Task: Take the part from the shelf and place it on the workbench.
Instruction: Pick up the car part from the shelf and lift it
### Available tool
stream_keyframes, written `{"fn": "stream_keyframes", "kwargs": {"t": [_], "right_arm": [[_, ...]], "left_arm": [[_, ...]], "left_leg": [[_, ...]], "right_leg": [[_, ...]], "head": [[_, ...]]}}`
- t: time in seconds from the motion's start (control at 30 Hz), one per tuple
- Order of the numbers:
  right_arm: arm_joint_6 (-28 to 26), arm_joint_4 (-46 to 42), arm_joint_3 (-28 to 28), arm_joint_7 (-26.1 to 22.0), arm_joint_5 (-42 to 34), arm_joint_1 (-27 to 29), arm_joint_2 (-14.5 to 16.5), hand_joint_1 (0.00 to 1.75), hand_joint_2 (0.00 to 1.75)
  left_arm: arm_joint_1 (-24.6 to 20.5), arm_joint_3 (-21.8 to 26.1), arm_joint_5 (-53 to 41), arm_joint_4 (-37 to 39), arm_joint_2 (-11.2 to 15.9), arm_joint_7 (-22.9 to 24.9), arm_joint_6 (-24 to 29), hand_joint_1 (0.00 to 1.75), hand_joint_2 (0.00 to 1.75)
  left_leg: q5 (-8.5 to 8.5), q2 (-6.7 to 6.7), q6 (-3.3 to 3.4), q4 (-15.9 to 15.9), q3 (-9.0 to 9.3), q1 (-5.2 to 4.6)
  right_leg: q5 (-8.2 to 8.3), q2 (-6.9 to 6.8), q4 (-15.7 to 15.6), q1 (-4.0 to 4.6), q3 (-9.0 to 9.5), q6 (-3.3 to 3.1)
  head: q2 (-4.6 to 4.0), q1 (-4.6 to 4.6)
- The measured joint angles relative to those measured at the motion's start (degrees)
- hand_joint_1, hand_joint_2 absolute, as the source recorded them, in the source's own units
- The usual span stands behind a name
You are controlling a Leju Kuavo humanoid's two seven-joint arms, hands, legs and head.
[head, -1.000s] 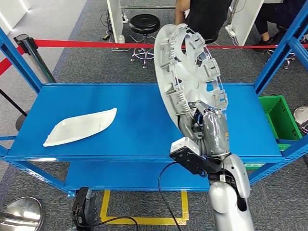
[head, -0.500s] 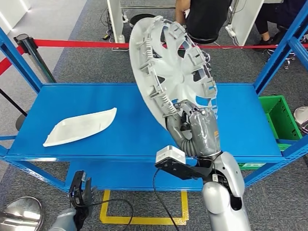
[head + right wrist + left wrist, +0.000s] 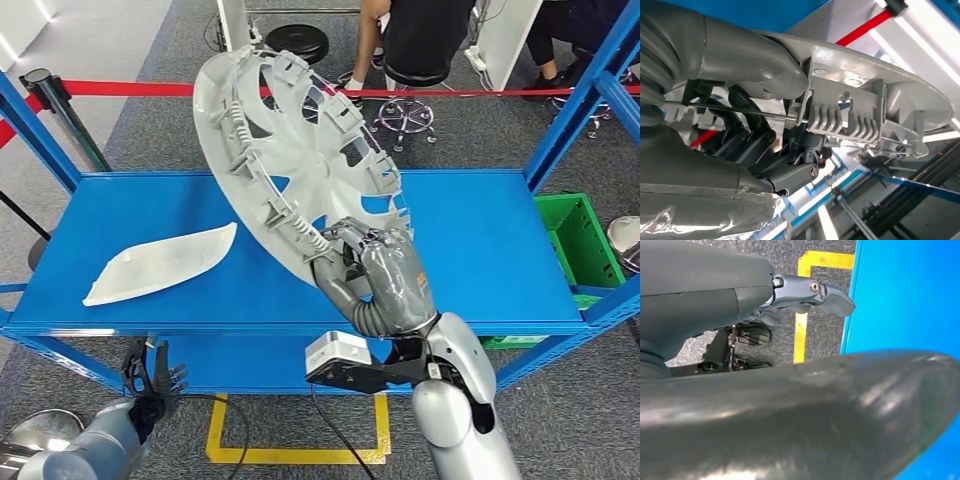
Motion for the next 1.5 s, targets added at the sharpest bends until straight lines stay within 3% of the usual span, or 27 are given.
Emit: {"fn": "stream_keyframes", "kwargs": {"t": [0.17,0.6,0.73,1.3,1.5], "right_arm": [[0.88,-0.33,-0.1,0.24,-3.55,0.04,0.0,1.75,1.75],[1.05,-0.22,-0.3,0.24,-4.06,0.8,-0.09,1.75,1.75],[1.1,-0.18,-0.31,0.24,-4.08,0.75,-0.09,1.75,1.75],[1.42,0.78,2.02,0.04,-3.47,0.01,-0.14,1.75,1.75],[2.05,1.06,2.25,0.24,-3.68,-0.21,-0.13,1.75,1.75]], "left_arm": [[-0.08,0.98,0.51,0.71,1.14,-1.15,-0.08,0.0,0.0],[-0.26,1.45,0.5,1.37,1.64,-1.61,0.17,0.0,0.0],[-0.29,1.52,0.03,1.37,1.79,-1.64,0.76,0.0,1.75],[-1.41,1.12,-3.96,1.57,2.17,-0.25,3.35,0.0,1.75],[-1.61,1.11,-3.31,1.61,2.22,-0.36,3.16,0.0,1.75]], "left_leg": [[0.12,0.03,-0.12,0.04,-0.54,0.1],[0.44,0.02,-0.29,0.05,-1.07,0.15],[0.53,0.01,-0.24,0.05,-1.13,0.17],[0.75,-0.07,-0.16,0.31,-1.58,0.11],[0.6,-0.07,0.16,0.78,-1.83,0.09]], "right_leg": [[0.19,0.03,0.0,0.09,-0.52,-0.07],[0.49,0.0,-0.01,0.15,-1.03,-0.22],[0.59,-0.02,-0.01,0.15,-1.05,-0.22],[0.86,-0.2,-0.05,0.11,-1.3,-0.13],[1.0,-0.14,-0.05,0.08,-1.33,0.18]], "head": [[0.0,-0.01],[0.0,0.01],[0.0,0.0],[0.0,-0.01],[0.0,-0.01]]}}
